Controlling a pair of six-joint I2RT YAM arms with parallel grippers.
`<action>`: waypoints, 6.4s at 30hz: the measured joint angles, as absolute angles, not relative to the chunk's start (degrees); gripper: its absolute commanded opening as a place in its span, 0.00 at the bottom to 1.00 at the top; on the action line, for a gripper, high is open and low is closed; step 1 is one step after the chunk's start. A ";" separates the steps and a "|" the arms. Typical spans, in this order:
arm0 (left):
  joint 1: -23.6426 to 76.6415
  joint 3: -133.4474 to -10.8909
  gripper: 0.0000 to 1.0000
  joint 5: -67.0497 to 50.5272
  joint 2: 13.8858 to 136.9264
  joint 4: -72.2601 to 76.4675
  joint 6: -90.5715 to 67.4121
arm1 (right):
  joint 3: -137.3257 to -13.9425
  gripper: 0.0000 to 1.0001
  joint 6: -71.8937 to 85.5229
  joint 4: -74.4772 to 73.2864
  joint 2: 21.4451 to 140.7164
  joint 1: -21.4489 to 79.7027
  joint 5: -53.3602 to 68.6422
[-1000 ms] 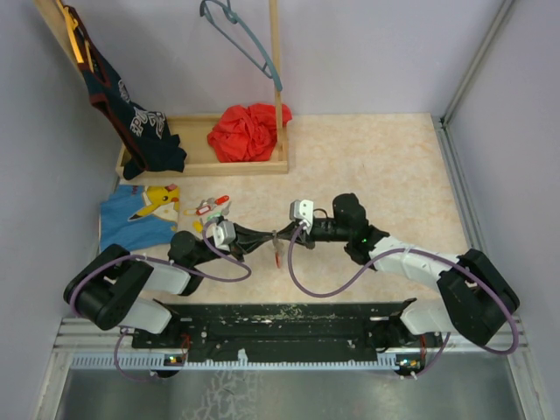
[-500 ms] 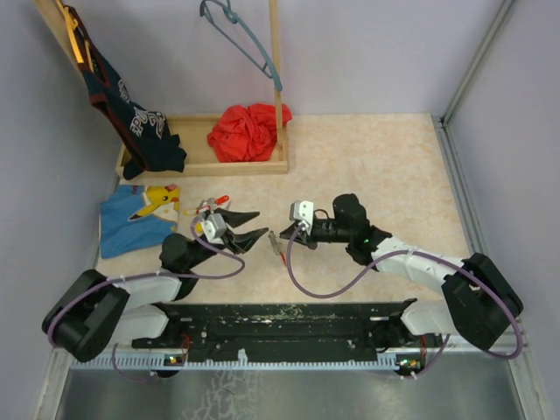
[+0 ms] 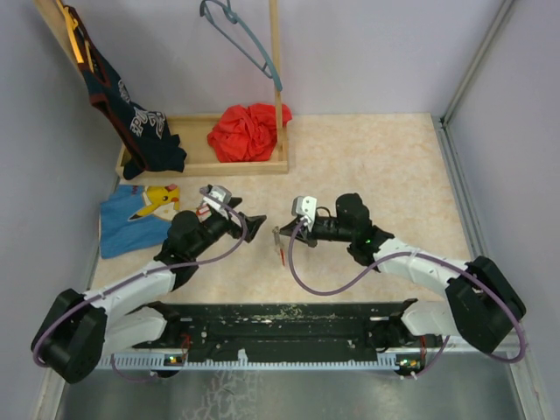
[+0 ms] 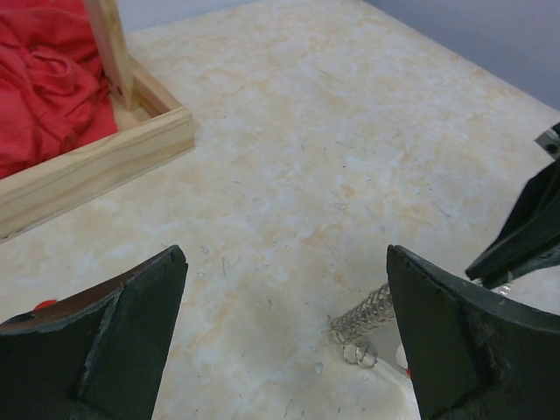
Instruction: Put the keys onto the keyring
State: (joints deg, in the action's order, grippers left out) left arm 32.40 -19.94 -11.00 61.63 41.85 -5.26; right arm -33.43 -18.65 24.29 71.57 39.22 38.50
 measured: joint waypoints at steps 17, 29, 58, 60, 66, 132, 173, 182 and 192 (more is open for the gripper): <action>23.29 -39.38 0.95 13.43 71.20 5.45 -15.49 | -32.62 0.00 -16.34 25.82 70.39 39.20 37.12; 14.44 -41.36 0.84 17.85 80.86 -8.73 -27.66 | -31.68 0.00 -15.22 27.57 70.08 39.20 37.19; 13.80 -40.42 0.16 12.34 84.58 -11.64 -32.53 | -31.46 0.00 -14.76 27.90 69.58 39.20 37.36; 14.22 -39.40 0.13 10.92 83.44 -11.77 -32.62 | -31.46 0.00 -14.79 27.88 69.58 39.20 37.36; 19.62 -38.85 0.00 8.78 82.76 -12.25 -32.95 | -31.48 0.00 -14.79 27.88 69.45 39.20 37.34; 36.77 -18.92 0.01 -3.03 83.11 48.12 -2.02 | -31.48 0.00 -16.43 22.96 68.69 39.20 31.48; 38.15 -23.29 0.32 2.42 73.17 9.06 -16.19 | -31.48 0.00 -16.47 22.70 68.69 39.20 31.53; 39.13 -23.53 0.26 3.60 75.94 13.45 -13.13 | -31.48 0.00 -16.47 22.70 68.69 39.20 31.53; 39.55 -23.68 0.09 3.88 78.17 16.82 -11.05 | -31.48 0.00 -16.47 22.70 68.69 39.20 31.53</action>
